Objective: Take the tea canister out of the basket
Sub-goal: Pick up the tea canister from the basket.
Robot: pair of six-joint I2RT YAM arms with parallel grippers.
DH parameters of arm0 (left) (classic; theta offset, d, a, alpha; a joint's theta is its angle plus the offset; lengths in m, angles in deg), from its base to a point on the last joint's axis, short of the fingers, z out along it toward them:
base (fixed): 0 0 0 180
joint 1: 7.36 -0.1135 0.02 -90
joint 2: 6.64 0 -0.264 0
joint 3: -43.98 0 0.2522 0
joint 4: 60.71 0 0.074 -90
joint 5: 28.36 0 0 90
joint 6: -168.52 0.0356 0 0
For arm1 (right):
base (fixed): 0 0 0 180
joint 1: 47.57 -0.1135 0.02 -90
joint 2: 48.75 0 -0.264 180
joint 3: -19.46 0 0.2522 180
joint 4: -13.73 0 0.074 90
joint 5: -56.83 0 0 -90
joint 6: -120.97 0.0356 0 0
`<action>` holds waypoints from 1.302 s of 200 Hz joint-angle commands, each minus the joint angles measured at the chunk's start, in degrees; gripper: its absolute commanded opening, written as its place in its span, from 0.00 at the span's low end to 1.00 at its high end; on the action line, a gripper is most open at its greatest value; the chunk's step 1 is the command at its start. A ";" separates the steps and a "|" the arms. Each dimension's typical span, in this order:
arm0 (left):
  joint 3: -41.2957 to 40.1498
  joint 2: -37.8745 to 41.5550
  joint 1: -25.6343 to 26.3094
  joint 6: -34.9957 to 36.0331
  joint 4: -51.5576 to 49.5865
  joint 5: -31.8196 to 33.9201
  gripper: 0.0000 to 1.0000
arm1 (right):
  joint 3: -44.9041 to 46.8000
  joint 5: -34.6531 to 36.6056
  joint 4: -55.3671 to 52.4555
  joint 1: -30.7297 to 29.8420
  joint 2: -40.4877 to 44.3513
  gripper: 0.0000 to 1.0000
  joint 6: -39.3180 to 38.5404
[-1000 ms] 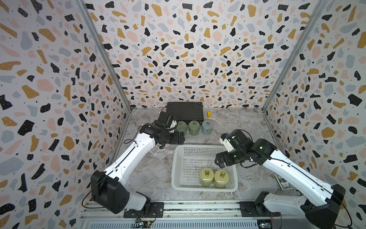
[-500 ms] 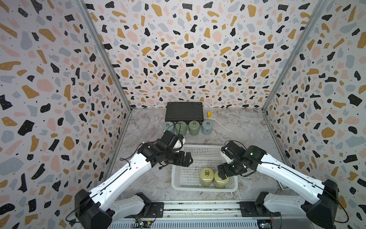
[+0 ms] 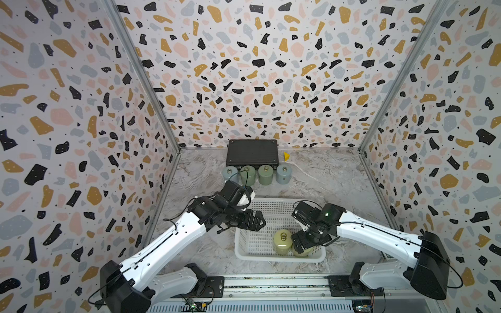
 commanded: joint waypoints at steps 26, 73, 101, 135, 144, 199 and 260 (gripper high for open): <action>-0.22 1.14 0.22 0.21 -0.11 -0.32 1.00 | 1.28 3.04 0.24 -1.40 -2.38 0.99 2.06; -0.31 1.70 0.26 0.09 -0.70 -0.06 1.00 | 2.62 4.13 2.32 -1.91 -4.97 0.99 2.68; -0.22 2.09 0.20 0.28 -0.95 0.12 1.00 | 3.07 4.27 2.67 -2.08 -6.09 0.99 2.42; -0.13 2.04 0.22 0.29 -0.94 0.17 1.00 | 3.68 4.75 3.31 -2.44 -6.88 0.99 2.35; -0.04 2.11 0.22 0.30 -1.06 0.21 1.00 | 3.69 4.85 3.27 -2.58 -7.18 0.98 2.26; 0.09 1.94 0.24 0.41 -1.01 0.61 1.00 | 3.02 6.24 1.44 -3.08 -7.35 0.94 2.31; 0.48 2.12 0.26 0.44 -1.32 1.05 1.00 | -2.39 9.03 -2.18 -3.03 -2.86 0.85 1.80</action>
